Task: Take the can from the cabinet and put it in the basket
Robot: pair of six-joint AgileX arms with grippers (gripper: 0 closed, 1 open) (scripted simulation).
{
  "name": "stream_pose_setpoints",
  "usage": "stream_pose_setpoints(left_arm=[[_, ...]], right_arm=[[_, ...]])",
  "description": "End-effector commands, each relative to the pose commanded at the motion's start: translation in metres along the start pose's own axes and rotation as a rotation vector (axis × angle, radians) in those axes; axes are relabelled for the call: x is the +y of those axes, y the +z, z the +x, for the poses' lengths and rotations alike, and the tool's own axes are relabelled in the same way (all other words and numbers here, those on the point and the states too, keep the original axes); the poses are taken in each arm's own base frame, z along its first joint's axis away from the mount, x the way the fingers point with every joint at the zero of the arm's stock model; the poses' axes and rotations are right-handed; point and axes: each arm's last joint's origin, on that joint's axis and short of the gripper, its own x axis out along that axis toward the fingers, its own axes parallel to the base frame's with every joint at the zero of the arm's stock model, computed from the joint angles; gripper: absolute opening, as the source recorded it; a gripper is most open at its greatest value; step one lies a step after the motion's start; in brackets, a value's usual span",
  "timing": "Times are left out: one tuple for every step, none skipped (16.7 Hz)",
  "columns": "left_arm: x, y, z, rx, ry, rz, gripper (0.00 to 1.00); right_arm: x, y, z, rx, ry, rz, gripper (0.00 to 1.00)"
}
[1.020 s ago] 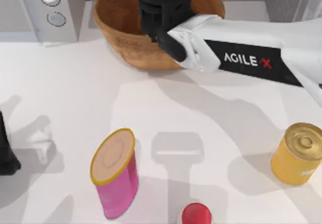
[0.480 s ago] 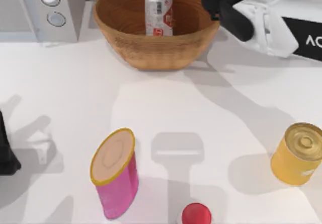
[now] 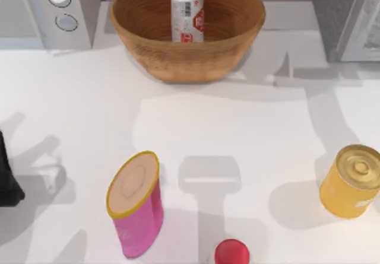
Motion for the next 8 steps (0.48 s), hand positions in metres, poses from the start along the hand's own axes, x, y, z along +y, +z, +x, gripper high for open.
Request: stream_pose_setpoints(left_arm=[[0.000, 0.000, 0.000, 0.000, 0.000, 0.000, 1.00], [0.000, 0.000, 0.000, 0.000, 0.000, 0.000, 1.00], [0.000, 0.000, 0.000, 0.000, 0.000, 0.000, 1.00], [0.000, 0.000, 0.000, 0.000, 0.000, 0.000, 1.00], [0.000, 0.000, 0.000, 0.000, 0.000, 0.000, 1.00], [0.000, 0.000, 0.000, 0.000, 0.000, 0.000, 1.00], [0.000, 0.000, 0.000, 0.000, 0.000, 0.000, 1.00], [0.000, 0.000, 0.000, 0.000, 0.000, 0.000, 1.00]], right_arm=[[-0.018, -0.003, -0.026, -0.015, -0.001, 0.005, 1.00], [-0.033, -0.010, -0.051, -0.029, -0.001, 0.008, 1.00], [-0.046, -0.021, -0.075, -0.041, -0.002, 0.011, 1.00], [-0.057, -0.035, -0.096, -0.048, -0.002, 0.011, 1.00], [-0.065, -0.053, -0.113, -0.050, -0.003, 0.010, 1.00], [-0.071, -0.072, -0.126, -0.046, -0.003, 0.008, 1.00], [-0.075, -0.091, -0.136, -0.039, -0.002, 0.006, 1.00], [-0.079, -0.109, -0.143, -0.029, -0.002, 0.004, 1.00]])
